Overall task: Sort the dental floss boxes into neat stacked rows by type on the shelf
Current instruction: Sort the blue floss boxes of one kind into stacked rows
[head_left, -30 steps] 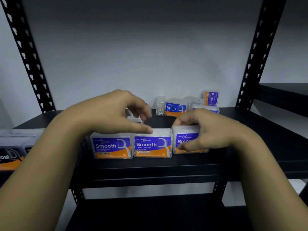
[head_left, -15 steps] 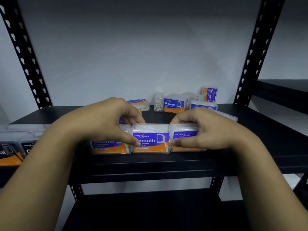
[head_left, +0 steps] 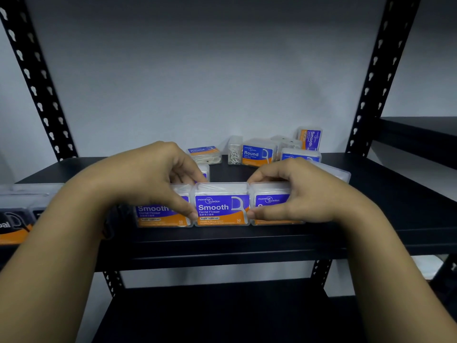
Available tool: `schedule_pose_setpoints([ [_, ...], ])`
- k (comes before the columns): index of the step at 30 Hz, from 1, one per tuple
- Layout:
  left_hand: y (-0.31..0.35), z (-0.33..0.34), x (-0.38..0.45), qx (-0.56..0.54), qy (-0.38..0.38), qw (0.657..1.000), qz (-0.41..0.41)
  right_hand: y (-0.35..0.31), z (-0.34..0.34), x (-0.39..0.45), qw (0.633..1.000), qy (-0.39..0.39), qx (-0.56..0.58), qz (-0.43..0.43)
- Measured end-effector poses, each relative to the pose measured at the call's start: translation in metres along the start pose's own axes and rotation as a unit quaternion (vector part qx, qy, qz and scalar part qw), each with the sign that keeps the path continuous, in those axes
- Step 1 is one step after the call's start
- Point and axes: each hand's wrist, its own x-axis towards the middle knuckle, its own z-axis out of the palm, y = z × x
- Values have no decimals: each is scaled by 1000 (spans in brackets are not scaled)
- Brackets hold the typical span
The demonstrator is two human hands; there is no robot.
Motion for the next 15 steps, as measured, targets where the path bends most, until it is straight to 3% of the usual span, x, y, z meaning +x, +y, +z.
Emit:
schedule_pose_setpoints([
  [12, 0, -6, 1, -11, -20, 999, 32, -4, -2, 1, 1000, 1, 6, -5],
  [15, 1, -28, -2, -65, 17, 996, 51, -8, -6, 4, 999, 23, 34, -6],
])
